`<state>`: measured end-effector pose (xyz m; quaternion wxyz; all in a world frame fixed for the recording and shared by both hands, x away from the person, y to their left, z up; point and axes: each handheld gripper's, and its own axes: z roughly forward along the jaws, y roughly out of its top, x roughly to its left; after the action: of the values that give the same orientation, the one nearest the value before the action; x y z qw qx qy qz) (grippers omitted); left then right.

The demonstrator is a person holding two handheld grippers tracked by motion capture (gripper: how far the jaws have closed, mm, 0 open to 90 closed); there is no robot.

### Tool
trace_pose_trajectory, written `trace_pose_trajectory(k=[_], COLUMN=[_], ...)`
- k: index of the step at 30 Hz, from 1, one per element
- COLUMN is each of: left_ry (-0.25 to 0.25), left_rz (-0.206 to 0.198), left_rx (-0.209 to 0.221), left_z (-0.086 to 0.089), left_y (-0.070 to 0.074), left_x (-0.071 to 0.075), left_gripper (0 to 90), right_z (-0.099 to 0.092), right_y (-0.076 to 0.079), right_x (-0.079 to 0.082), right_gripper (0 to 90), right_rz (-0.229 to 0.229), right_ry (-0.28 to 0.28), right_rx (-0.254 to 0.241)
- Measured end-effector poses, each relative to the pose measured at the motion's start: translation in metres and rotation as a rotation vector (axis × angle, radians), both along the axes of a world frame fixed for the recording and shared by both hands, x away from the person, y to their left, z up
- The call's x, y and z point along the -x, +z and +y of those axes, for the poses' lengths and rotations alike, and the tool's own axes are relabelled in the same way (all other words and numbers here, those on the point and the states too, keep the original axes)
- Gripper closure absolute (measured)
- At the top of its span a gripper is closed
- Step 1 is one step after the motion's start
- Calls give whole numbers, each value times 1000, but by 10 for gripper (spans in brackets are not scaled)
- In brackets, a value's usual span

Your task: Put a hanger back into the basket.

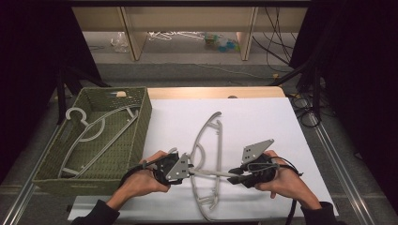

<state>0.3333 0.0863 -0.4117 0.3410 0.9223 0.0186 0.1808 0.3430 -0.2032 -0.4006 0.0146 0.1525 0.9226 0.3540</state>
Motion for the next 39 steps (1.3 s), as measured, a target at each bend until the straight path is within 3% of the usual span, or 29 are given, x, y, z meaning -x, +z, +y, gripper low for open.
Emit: trace_pose_trajectory(k=[1,3,4,7,8,11,17,20,22,24,26,28,30,35,39], left_ry=[-4,24,42,82,103,137,216,252,271,282,303,324,334,367,370], left_rz=[-10,13,47,82,120,168,230,242,262,245,253,275,274,303,299], left_rx=[-10,18,37,48,68,103,163,167,199,192,214,261,256,342,367], left_z=[0,0,-1,-2,-2,-3,8,17,21,27,32,35,40,45,49], left_y=[2,4,5,7,7,10,15,17,19,24,29,33,39,48,56], left_x=[0,1,2,1,1,1,-5,-10,-13,-17,-19,-20,-21,-22,-22], left_gripper=[757,770,773,778,779,786,789,790,790,790,790,791,790,790,790], right_z=[0,-1,-2,-3,-3,-2,-8,-12,-12,-13,-13,-12,-11,-10,-10], right_y=[0,1,2,4,6,8,22,28,28,26,24,21,17,4,-1], right_x=[-1,-3,-4,-4,-5,-4,1,4,5,7,9,12,15,19,20], right_gripper=[666,627,610,522,492,413,365,358,358,359,356,348,342,313,303], right_rz=[-6,-23,-27,-41,-51,-78,-144,-158,-155,-146,-144,-123,-116,-90,-89], right_ry=[-6,-39,-59,-103,-123,-189,-313,-337,-337,-329,-319,-301,-290,-302,-317], right_rx=[-3,-24,-31,-50,-54,-61,-131,-183,-181,-190,-191,-195,-191,-191,-189])
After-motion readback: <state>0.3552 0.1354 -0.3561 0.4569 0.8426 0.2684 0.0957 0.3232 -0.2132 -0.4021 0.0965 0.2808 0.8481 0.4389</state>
